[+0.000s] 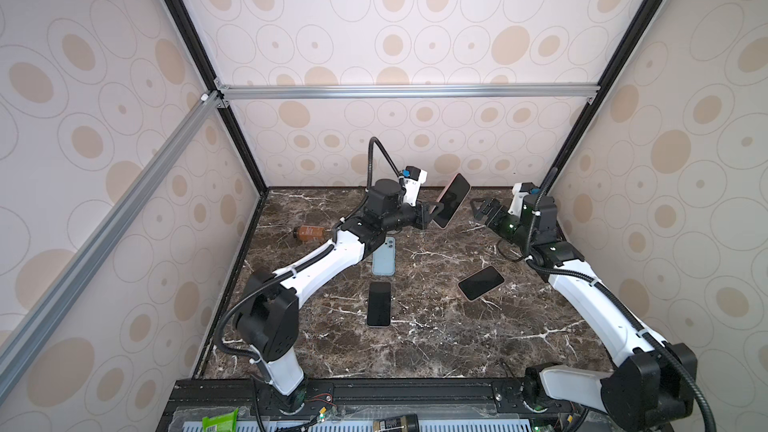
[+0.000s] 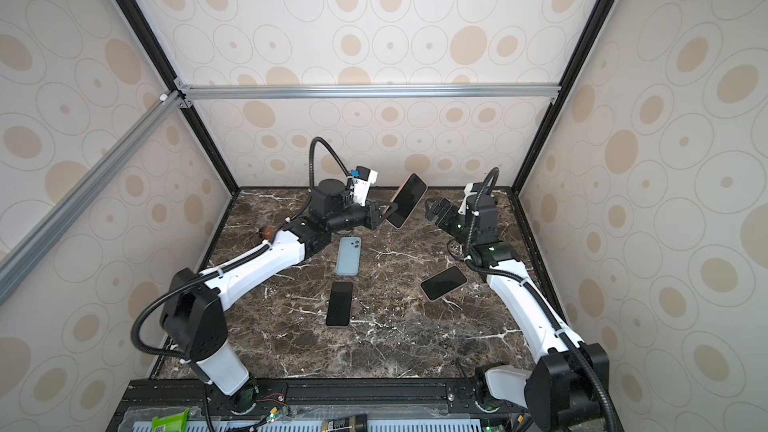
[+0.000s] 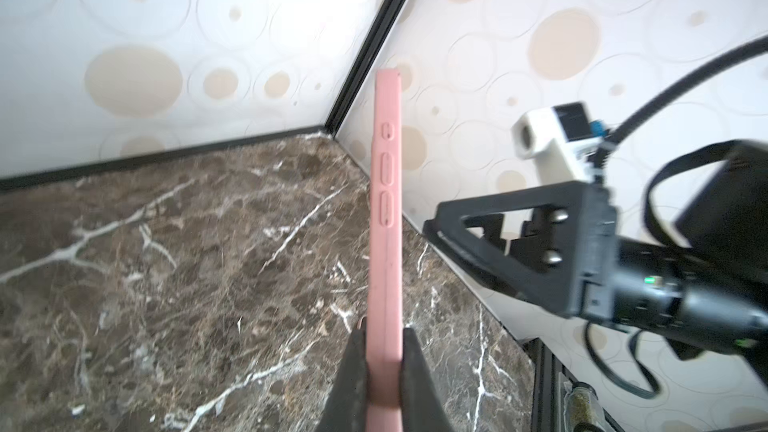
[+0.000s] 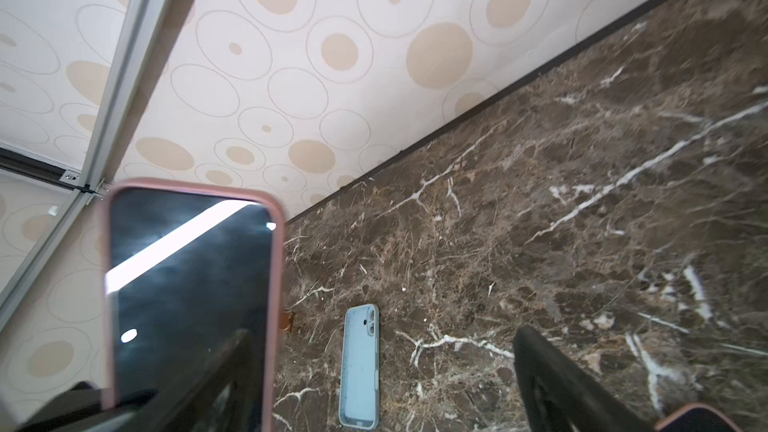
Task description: Take the phone out of the phone case
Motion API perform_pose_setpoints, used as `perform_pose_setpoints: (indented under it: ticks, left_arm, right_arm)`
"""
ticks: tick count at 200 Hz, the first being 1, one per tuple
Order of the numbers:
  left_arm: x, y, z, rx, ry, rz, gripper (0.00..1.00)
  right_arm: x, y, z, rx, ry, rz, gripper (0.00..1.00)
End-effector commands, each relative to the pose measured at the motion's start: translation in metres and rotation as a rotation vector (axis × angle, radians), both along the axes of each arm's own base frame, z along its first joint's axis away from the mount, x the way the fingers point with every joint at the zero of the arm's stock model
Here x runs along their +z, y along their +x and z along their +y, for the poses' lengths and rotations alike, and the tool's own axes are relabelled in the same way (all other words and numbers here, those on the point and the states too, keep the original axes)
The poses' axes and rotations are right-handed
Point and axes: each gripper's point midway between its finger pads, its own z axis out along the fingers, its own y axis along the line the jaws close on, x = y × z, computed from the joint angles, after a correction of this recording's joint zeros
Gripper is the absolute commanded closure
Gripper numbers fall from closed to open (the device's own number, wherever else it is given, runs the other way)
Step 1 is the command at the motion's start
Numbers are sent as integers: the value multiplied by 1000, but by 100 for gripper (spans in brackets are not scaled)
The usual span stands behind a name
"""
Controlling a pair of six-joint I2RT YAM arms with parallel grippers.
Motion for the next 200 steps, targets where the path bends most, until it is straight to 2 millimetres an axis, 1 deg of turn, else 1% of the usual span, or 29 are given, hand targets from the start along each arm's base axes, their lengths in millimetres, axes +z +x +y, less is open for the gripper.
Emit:
perform_pose_setpoints:
  ticks: [1, 10, 16, 21, 26, 44, 59, 62, 75, 88, 114, 137, 148, 171, 185, 200]
  left_arm:
    - [66, -23, 13, -30, -77, -252, 100]
    - [76, -31, 18, -30, -79, -283, 100]
    - [80, -34, 21, -28, -73, -295, 100]
    - [87, -38, 25, -28, -77, -311, 100]
    - [85, -40, 26, -32, -64, -295, 100]
    - [100, -56, 35, -51, -89, -314, 100]
    - [105, -68, 43, -55, -122, -309, 100]
    - [111, -71, 45, -54, -142, -328, 100]
    - [120, -83, 49, -86, -171, -357, 100]
    - [125, -93, 50, -121, -179, -373, 100]
    - [133, -117, 51, -223, -217, -402, 100]
    - [138, -132, 53, -281, -238, -417, 100]
    - [140, -138, 55, -293, -253, -427, 100]
    - [146, -145, 57, -314, -270, -440, 100]
    - [151, -148, 59, -313, -287, -445, 100]
    - [157, -151, 62, -309, -308, -458, 100]
  right_arm:
    - [30, -9, -6, 28, -123, -150, 1]
    - [46, -17, -1, 75, -136, -201, 2]
    - [58, -24, 7, 130, -144, -246, 3]
    - [68, -31, 14, 182, -147, -284, 3]
    - [78, -37, 21, 228, -145, -326, 4]
    - [112, -62, 42, 376, -125, -483, 7]
    - [132, -73, 48, 417, -98, -554, 7]
    - [135, -74, 48, 424, -94, -562, 7]
    - [147, -80, 54, 463, -77, -593, 8]
    - [159, -89, 63, 536, -55, -638, 11]
    - [176, -99, 78, 663, 16, -670, 12]
    - [189, -109, 88, 764, 79, -711, 13]
    - [197, -115, 91, 810, 107, -742, 15]
    - [213, -128, 96, 896, 165, -797, 22]
    - [222, -137, 98, 945, 186, -826, 30]
    - [227, -146, 102, 1002, 183, -840, 36]
